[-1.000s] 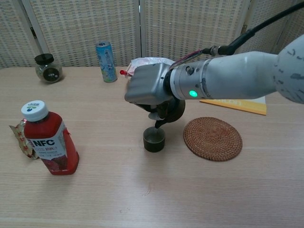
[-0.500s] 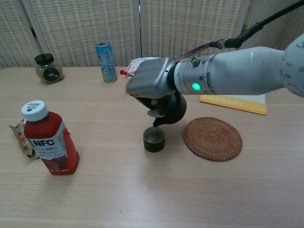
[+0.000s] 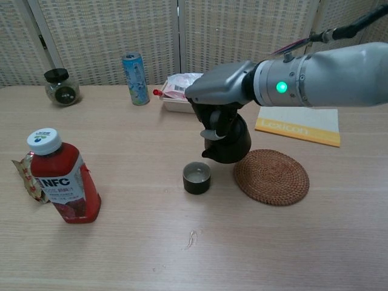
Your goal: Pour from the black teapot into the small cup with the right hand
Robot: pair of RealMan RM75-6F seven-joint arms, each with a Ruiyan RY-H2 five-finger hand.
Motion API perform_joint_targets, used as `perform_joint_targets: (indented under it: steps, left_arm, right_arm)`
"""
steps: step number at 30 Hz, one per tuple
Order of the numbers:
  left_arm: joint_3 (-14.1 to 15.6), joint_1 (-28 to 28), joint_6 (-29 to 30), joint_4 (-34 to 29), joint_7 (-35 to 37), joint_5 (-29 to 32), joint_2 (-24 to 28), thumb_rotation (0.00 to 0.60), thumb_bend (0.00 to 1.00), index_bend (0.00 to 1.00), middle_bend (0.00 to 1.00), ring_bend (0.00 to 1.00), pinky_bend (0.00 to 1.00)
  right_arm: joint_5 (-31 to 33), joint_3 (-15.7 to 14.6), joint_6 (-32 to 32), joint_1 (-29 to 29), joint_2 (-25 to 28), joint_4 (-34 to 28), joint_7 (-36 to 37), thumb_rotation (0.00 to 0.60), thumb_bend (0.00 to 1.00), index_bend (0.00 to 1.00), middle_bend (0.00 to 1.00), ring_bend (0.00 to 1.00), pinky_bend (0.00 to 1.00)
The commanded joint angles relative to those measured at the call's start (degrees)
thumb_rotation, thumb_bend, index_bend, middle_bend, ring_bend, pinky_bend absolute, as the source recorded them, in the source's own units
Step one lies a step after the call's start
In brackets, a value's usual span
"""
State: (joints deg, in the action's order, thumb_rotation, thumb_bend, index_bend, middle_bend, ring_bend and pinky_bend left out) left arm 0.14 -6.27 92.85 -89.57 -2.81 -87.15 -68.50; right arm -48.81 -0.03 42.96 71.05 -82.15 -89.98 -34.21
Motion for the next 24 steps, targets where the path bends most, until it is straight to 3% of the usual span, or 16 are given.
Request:
perform_joint_targets:
  steps: [1, 9, 24]
  left_arm:
    - [0.0, 0.2, -0.2, -0.3, -0.4, -0.2, 0.0, 0.600, 0.21, 0.05, 0.00, 0.00, 0.00]
    - [0.0, 1.3, -1.5, -1.2, -1.8, -0.5, -0.3, 0.600, 0.21, 0.05, 0.00, 0.00, 0.00]
    - [0.2, 2.1, -2.6, -1.6, -2.9, -0.4, -0.6, 0.600, 0.21, 0.05, 0.00, 0.00, 0.00]
  right_arm:
    - [-3.4, 0.8, 0.5, -4.1, 3.6, -1.8, 6.4, 0.547, 0.45, 1.00, 1.00, 0.92, 0.56]
    - [-9.8, -0.5, 1.1, -10.4, 7.6, -1.7, 15.3, 0.546, 0.45, 1.00, 1.00, 0.92, 0.56]
    - [-18.3, -1.1, 0.9, -17.7, 5.8, 5.1, 25.8, 0.546, 0.41, 1.00, 1.00, 0.92, 0.56]
